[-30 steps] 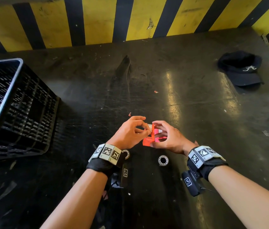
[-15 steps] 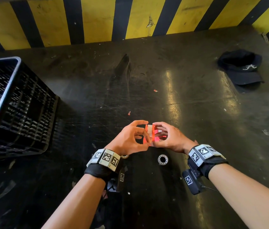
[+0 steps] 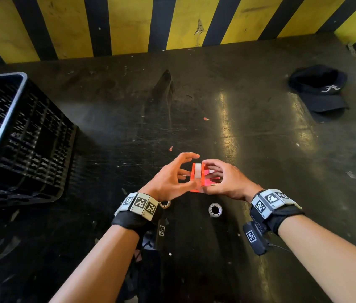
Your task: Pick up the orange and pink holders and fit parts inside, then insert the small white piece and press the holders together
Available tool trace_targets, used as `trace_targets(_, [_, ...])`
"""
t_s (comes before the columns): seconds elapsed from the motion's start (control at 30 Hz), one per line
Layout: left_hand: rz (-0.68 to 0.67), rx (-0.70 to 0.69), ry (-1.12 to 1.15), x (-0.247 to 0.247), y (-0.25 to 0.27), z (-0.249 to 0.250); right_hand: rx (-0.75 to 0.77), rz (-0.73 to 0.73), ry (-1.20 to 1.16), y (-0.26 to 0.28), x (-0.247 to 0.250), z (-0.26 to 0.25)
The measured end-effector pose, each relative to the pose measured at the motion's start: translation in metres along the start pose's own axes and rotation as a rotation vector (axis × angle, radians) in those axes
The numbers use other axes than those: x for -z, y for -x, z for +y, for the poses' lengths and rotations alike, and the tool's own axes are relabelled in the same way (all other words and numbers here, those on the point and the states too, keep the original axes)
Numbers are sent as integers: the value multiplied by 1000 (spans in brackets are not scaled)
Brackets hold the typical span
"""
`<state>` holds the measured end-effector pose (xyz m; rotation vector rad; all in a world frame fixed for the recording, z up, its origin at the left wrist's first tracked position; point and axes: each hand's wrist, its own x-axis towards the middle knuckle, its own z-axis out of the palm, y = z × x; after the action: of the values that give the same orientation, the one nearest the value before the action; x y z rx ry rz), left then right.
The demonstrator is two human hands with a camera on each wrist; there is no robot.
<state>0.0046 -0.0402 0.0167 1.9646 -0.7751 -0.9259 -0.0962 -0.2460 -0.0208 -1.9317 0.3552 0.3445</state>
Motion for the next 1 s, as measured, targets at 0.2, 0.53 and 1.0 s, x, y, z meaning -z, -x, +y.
trace_targets(0.2, [-48,21,-66,0,-2,-10,-32,-65,-24,-1,1,0])
trace_targets(0.53, [-55,20,-202,-2,-17,-24,-75,-131,103,-16,2,-11])
trace_targets(1.0, [164,29,-594,-27,-58,-72,30,-12,867,-72,-21,10])
